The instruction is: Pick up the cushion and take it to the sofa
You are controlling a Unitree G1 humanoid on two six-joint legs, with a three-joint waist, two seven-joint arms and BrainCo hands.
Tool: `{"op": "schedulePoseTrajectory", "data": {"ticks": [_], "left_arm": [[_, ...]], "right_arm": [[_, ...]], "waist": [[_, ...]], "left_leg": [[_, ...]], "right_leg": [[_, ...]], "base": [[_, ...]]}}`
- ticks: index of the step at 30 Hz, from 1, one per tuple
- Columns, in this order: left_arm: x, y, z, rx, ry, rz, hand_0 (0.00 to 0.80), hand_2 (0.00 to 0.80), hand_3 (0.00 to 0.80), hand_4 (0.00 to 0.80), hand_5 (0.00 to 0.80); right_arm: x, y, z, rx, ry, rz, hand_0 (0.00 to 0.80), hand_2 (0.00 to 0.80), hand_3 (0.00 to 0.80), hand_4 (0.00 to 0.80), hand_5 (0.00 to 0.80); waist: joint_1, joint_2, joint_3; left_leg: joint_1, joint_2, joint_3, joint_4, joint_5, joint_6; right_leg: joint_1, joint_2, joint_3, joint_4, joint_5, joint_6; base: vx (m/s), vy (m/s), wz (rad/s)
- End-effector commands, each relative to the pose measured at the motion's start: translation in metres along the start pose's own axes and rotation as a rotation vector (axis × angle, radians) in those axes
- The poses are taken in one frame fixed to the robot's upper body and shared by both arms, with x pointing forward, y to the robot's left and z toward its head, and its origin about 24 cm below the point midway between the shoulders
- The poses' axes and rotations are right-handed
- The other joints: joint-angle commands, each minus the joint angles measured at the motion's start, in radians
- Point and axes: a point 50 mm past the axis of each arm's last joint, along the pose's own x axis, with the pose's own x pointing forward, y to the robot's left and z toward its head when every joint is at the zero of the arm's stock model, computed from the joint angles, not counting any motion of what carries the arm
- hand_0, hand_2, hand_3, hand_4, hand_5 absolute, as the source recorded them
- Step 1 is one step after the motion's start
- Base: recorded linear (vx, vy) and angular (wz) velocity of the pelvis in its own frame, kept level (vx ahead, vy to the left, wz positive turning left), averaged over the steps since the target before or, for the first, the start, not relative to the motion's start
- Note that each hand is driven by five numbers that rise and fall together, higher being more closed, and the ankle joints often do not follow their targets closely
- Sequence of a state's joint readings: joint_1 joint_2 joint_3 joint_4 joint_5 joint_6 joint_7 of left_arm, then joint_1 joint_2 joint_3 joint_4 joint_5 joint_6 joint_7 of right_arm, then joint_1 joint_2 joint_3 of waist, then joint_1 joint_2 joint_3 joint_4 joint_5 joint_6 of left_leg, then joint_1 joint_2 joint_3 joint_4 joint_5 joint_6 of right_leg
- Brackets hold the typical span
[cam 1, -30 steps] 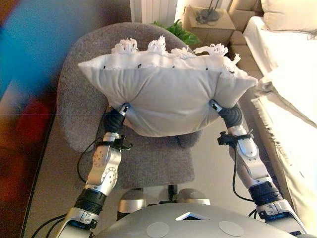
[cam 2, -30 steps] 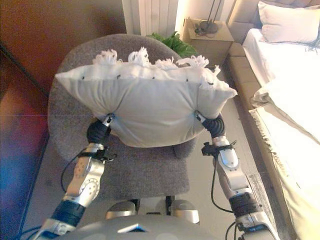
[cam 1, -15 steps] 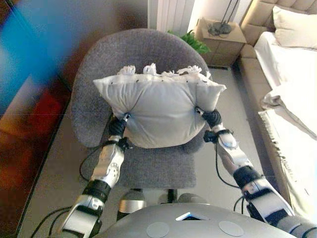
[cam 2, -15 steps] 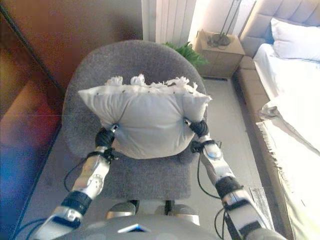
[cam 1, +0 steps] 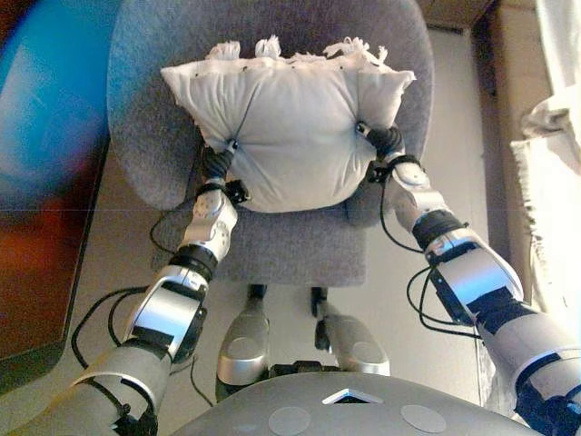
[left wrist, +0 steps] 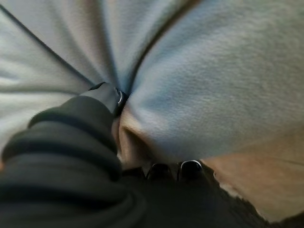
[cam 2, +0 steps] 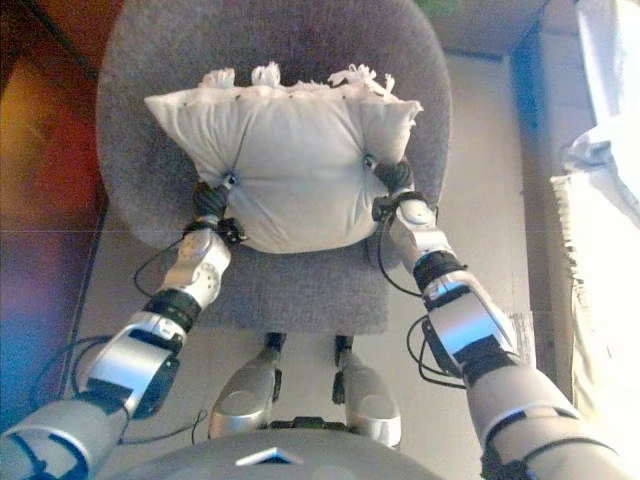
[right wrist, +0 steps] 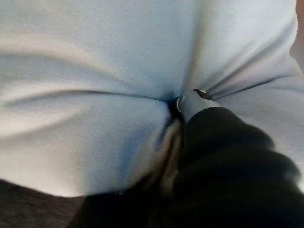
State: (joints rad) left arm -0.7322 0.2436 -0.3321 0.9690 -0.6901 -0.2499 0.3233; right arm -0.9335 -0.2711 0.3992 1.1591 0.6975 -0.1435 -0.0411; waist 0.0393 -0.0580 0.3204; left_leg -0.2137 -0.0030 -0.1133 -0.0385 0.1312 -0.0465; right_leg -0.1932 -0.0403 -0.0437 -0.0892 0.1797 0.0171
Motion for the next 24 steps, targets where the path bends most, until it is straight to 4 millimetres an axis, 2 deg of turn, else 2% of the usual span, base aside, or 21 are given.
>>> {"op": "schedulePoseTrajectory", "data": {"ticks": [1,2,3,4,5,6,13,18,21,24], "left_arm": [[0.014,-0.078,0.085,-0.038,-0.186,-0.152,0.800,0.800,0.800,0.800,0.800],[0.018,-0.075,0.088,-0.025,-0.160,-0.130,0.696,0.696,0.696,0.696,0.696],[0.020,-0.074,0.089,-0.013,-0.132,-0.124,0.229,0.229,0.229,0.229,0.229],[0.022,-0.073,0.089,-0.008,-0.115,-0.122,0.000,0.000,0.000,0.000,0.000],[0.024,-0.071,0.087,-0.018,-0.061,-0.120,0.000,0.000,0.000,0.000,0.000],[0.026,-0.069,0.090,-0.027,-0.064,-0.107,0.000,0.000,0.000,0.000,0.000],[0.033,-0.049,0.104,-0.094,-0.049,-0.069,0.000,0.000,0.000,0.000,0.000],[0.036,-0.021,0.127,-0.096,-0.130,-0.064,0.000,0.000,0.000,0.000,0.000],[0.035,-0.007,0.145,-0.101,-0.200,-0.088,0.000,0.000,0.000,0.000,0.000],[0.029,0.002,0.159,-0.085,-0.286,-0.098,0.000,0.000,0.000,0.000,0.000]], "right_arm": [[0.013,0.038,0.079,-0.018,-0.190,0.133,0.800,0.800,0.800,0.800,0.800],[0.014,0.036,0.085,-0.038,-0.194,0.121,0.800,0.800,0.800,0.800,0.800],[0.015,0.034,0.090,-0.056,-0.196,0.108,0.800,0.800,0.800,0.800,0.800],[0.015,0.033,0.093,-0.067,-0.197,0.097,0.800,0.800,0.800,0.800,0.800],[0.016,0.030,0.103,-0.091,-0.209,0.080,0.198,0.198,0.198,0.198,0.198],[0.016,0.028,0.108,-0.116,-0.219,0.066,0.000,0.000,0.000,0.000,0.000],[0.012,0.000,0.135,-0.112,-0.294,-0.067,0.000,0.000,0.000,0.000,0.000],[0.000,-0.031,0.162,-0.031,-0.425,-0.142,0.000,0.000,0.000,0.000,0.000],[-0.011,-0.041,0.178,-0.040,-0.523,-0.161,0.000,0.000,0.000,0.000,0.000],[-0.024,-0.042,0.186,-0.099,-0.617,-0.170,0.000,0.000,0.000,0.000,0.000]], "waist": [[-0.021,0.023,0.047],[-0.028,0.025,0.059],[-0.032,0.028,0.065],[-0.034,0.029,0.067],[-0.039,0.034,0.077],[-0.043,0.038,0.082],[-0.054,0.058,0.091],[-0.061,0.064,0.088],[-0.067,0.062,0.082],[-0.070,0.060,0.075]], "left_leg": [[0.004,-0.005,0.060,0.045,-0.155,0.005],[-0.010,-0.004,0.066,0.047,-0.151,0.003],[-0.022,-0.005,0.068,0.048,-0.147,0.002],[-0.030,-0.005,0.070,0.049,-0.145,0.001],[-0.043,-0.006,0.075,0.047,-0.138,-0.001],[-0.049,-0.007,0.079,0.046,-0.133,-0.002],[-0.056,-0.014,0.097,0.047,-0.124,-0.009],[-0.063,-0.014,0.115,0.072,-0.133,-0.014],[-0.061,-0.013,0.124,0.078,-0.142,-0.014],[-0.055,-0.014,0.129,0.079,-0.150,-0.011]], "right_leg": [[0.018,-0.009,0.019,0.038,-0.146,0.061],[0.000,-0.013,0.021,0.043,-0.143,0.063],[-0.016,-0.014,0.022,0.047,-0.140,0.064],[-0.025,-0.015,0.022,0.049,-0.139,0.065],[-0.045,-0.017,0.023,0.055,-0.136,0.067],[-0.058,-0.019,0.023,0.061,-0.134,0.068],[-0.085,-0.032,0.013,0.085,-0.142,0.070],[-0.096,-0.033,0.007,0.113,-0.160,0.066],[-0.097,-0.032,0.005,0.118,-0.170,0.066],[-0.093,-0.030,0.003,0.119,-0.178,0.064]], "base": [[-0.061,0.046,0.01],[-0.063,0.045,0.01],[-0.057,0.039,0.05],[-0.059,0.050,0.05],[-0.047,0.062,0.05],[-0.039,0.077,0.04],[0.001,0.057,0.05],[0.002,0.028,-0.02],[-0.001,0.006,-0.01],[-0.001,-0.011,-0.05]]}}
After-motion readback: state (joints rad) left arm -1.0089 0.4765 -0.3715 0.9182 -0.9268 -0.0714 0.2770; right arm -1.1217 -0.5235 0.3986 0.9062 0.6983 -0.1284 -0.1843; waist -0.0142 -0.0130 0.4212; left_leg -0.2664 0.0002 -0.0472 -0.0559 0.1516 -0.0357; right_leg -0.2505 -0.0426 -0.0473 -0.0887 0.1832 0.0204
